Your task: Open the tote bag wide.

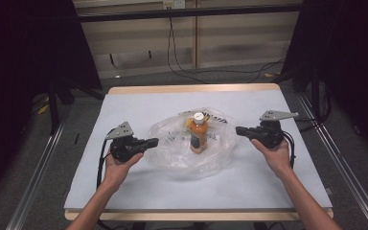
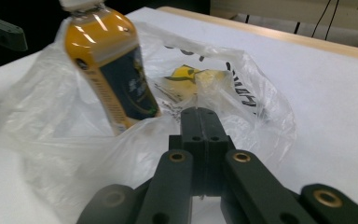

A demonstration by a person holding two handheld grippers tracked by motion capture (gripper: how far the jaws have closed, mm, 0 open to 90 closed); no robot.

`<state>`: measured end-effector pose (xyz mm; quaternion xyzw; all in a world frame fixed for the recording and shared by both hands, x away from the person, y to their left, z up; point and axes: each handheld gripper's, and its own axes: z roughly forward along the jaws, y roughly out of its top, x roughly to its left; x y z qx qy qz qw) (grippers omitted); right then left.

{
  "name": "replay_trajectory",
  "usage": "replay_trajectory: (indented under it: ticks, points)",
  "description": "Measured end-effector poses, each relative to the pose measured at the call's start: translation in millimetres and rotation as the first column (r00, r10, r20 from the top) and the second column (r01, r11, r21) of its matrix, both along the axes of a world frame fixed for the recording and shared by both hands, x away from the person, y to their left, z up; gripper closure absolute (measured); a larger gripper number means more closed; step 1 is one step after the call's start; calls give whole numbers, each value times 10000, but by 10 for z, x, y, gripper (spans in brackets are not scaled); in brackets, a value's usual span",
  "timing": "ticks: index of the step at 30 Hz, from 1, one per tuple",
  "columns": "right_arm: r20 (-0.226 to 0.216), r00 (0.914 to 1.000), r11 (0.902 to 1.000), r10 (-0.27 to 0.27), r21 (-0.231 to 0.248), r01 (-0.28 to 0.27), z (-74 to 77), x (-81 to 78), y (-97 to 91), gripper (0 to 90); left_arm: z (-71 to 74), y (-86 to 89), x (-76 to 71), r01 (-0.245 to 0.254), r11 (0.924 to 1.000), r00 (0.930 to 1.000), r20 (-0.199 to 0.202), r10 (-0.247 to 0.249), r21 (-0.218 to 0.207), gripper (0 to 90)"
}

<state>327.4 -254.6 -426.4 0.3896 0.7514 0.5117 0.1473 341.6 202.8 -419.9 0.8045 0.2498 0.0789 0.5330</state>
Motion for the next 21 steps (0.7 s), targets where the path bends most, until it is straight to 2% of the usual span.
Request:
replay_trajectory:
  ticks: [2, 4, 5, 6, 7, 8, 10, 11, 13, 14, 15, 18, 21]
  points:
    - [100, 9999, 9998, 52, 187, -53, 8, -103, -36, 900, 21, 51, -50, -140, 9998, 9998, 119, 142, -160, 900]
    - [334, 9994, 10000, -76, 64, 74, 10, -200, -63, 763, 20, 104, -76, -194, 9990, 9997, 154, 200, -397, 868]
    - [334, 9994, 10000, -76, 64, 74, 10, -200, -63, 763, 16, 122, -92, -346, 9985, 9989, 293, 358, -424, 868]
    - [345, 9994, 9998, -77, 184, 70, 10, -240, -77, 715, 10, 137, -107, -436, 9982, 9983, 357, 450, -414, 806]
    - [551, 9984, 9994, -146, 328, 128, 19, -325, -102, 550, 3, 149, -124, -395, 9982, 9987, 298, 409, -455, 769]
    - [551, 9984, 9994, -146, 328, 128, 19, -325, -102, 550, -4, 159, -142, -431, 9980, 9984, 357, 447, -456, 769]
    - [727, 9969, 9987, -285, 435, 253, 36, -407, -119, 462, -5, 170, -181, -579, 9977, 9973, 434, 595, -360, 638]
    - [995, 9943, 9978, -393, 579, 336, 45, -491, -132, 308, 11, 198, -223, -750, 9967, 9958, 507, 765, -327, 510]
    - [967, 9938, 9954, -557, 834, 477, 41, -567, -145, 202, 21, 240, -258, -871, 9952, 9932, 730, 902, -437, 439]
    - [974, 9929, 9947, -682, 828, 602, 38, -608, -144, 136, 32, 258, -285, -1133, 9930, 9899, 815, 1157, -332, 384]
    - [1055, 9909, 9945, -831, 728, 757, 30, -647, -144, 93, 31, 280, -300, -1259, 9910, 9876, 885, 1295, -455, 319]
    - [1221, 9852, 9912, -1202, 703, 1123, 2, -762, -155, 13, 14, 347, -346, -1550, 9862, 9835, 849, 1596, -578, 187]
    - [1520, 9771, 9883, -1492, 541, 1425, -22, -876, -198, 15, -23, 411, -401, -1739, 9835, 9805, 838, 1776, -497, 112]
